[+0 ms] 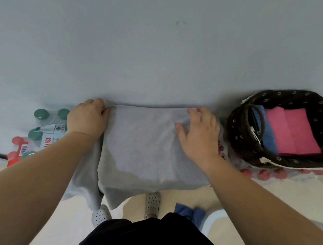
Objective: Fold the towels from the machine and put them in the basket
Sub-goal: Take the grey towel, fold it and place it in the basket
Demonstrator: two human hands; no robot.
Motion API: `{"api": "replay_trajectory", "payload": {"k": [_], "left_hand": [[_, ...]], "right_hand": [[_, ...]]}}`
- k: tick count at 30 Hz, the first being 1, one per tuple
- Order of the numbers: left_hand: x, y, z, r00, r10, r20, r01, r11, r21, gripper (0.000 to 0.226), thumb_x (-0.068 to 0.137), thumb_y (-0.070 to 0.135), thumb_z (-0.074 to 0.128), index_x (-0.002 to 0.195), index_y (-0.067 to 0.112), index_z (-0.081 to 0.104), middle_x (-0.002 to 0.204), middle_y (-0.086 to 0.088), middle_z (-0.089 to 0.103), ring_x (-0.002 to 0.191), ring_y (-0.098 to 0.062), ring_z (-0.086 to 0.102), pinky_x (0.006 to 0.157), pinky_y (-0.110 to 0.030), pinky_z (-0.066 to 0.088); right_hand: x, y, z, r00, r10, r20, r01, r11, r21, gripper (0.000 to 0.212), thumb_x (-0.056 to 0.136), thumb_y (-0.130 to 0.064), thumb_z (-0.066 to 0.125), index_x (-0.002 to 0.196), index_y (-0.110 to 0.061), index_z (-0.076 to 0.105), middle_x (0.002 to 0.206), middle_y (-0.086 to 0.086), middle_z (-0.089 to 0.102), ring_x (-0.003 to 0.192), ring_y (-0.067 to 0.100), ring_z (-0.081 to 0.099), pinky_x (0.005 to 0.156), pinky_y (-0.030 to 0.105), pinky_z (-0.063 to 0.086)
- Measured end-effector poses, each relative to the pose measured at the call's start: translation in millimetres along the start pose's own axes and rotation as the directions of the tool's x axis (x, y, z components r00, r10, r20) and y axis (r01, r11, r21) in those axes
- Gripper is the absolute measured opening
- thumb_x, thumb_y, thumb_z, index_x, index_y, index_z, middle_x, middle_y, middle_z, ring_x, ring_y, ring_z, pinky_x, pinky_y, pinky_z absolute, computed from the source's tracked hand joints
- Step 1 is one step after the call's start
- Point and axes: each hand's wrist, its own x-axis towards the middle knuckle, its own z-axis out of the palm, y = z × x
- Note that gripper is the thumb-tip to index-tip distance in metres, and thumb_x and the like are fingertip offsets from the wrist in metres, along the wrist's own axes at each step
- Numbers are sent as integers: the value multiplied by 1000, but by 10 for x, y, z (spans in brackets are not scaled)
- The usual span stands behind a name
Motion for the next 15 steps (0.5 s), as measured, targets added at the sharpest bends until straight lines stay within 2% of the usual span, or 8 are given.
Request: {"api": "replay_trajectory", "payload": {"k": [2, 3, 5, 7, 12, 15], "left_hand": [[-61, -21, -15, 999, -31, -12, 31, 999, -21, 23, 93, 24, 62, 90, 1, 59, 89, -25, 61, 81, -44, 58, 60, -44, 42], [-105, -24, -32, 999, -42, -7, 41, 999, -25, 23, 92, 24, 63, 96, 2, 60, 94, -25, 61, 86, -44, 57, 64, -47, 44], [-214, -43, -76, 997, -72, 17, 72, 997, -28, 30, 89, 24, 65, 112, 5, 60, 107, -24, 60, 97, -45, 54, 76, -51, 45], [-355, -97, -155, 994, -104, 17, 105, 993, -49, 38, 87, 26, 61, 120, 7, 60, 116, -22, 59, 104, -47, 52, 85, -54, 45], [-933, -408, -396, 964, -265, -15, 263, 963, -64, 56, 79, 44, 53, 117, 4, 61, 114, -26, 60, 100, -49, 53, 87, -55, 44], [-1316, -599, -517, 924, -382, 12, 382, 924, -23, 64, 79, 56, 52, 118, 6, 61, 114, -24, 60, 105, -45, 53, 93, -54, 41]], "right_hand": [[-242, -84, 95, 966, -40, 257, 60, 996, -70, 78, 95, -70, 22, 158, -25, 13, 165, 15, 4, 152, 34, 5, 122, 52, 10], [-313, -73, 168, 940, -36, 340, 76, 991, -107, 81, 93, -73, 13, 159, -27, -2, 166, 12, -12, 153, 33, -10, 123, 54, 1], [-355, -12, 271, 922, -27, 386, 90, 985, -148, 83, 90, -76, 5, 155, -30, -20, 161, 10, -30, 148, 32, -27, 121, 56, -8], [-320, 38, 304, 925, -28, 378, 96, 982, -160, 84, 89, -78, 3, 153, -31, -24, 159, 10, -34, 147, 32, -31, 120, 56, -11], [-245, 55, 266, 930, 13, 367, 59, 981, -186, 92, 84, -83, -1, 155, -28, -20, 160, 16, -30, 148, 36, -26, 120, 59, -7], [-218, -205, 163, 940, -69, 335, 128, 979, -158, 93, 84, -82, 2, 156, -27, -16, 161, 17, -26, 149, 37, -23, 119, 60, -9]]}}
